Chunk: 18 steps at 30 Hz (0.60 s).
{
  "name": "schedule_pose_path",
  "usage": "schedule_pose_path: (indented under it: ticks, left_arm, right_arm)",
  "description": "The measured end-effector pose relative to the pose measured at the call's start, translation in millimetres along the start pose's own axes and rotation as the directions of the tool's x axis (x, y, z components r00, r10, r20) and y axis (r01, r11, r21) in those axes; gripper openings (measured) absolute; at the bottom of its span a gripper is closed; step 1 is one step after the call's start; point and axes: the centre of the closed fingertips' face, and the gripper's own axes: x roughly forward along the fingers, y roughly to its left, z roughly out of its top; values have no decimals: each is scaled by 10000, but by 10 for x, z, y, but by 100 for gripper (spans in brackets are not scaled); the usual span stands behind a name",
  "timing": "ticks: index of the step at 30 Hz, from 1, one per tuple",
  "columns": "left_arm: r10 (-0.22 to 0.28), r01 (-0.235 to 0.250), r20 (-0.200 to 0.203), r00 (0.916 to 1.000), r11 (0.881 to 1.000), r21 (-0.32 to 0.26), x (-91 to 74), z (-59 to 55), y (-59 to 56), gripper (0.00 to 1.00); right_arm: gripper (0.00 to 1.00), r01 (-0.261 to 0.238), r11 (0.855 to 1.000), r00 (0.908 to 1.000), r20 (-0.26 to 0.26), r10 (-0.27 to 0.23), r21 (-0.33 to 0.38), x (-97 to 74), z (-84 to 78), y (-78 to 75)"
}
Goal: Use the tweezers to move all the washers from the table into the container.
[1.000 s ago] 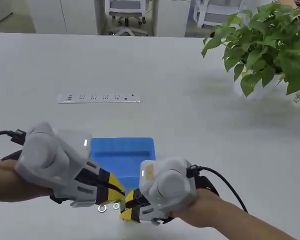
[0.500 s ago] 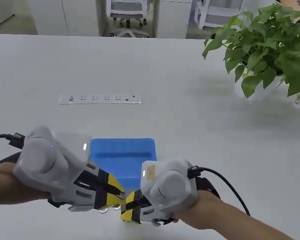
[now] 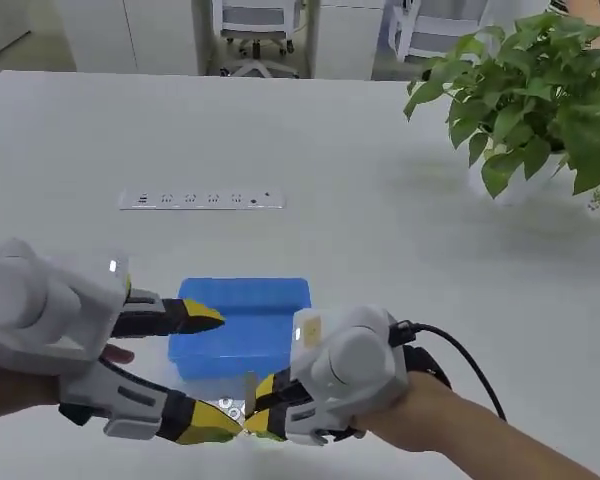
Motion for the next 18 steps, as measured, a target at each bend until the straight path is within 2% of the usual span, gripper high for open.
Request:
schedule_pose_path:
  ticks: [2,6,11,18]
  left_arm:
    - [99,-100,-39,9999,9999,-97,-14,-23,4,80]
    - [307,-298,183,9994,9985,-460,-44,-45,-7,86]
    - [830,-807,320,9960,9944,-677,-83,-59,27,98]
    - [1212,-1156,571,9910,9890,-927,-167,-40,28,99]
  right_arm:
    - [9,-24,10000,10000,12,24,-71,-23,42,1]
    - [9,-86,9997,10000,1,86,-220,-66,115,0]
    - [9,-66,9995,9999,81,69,-315,-132,213,-34]
    - [9,74,9997,9996,288,-67,-249,-261,353,-140]
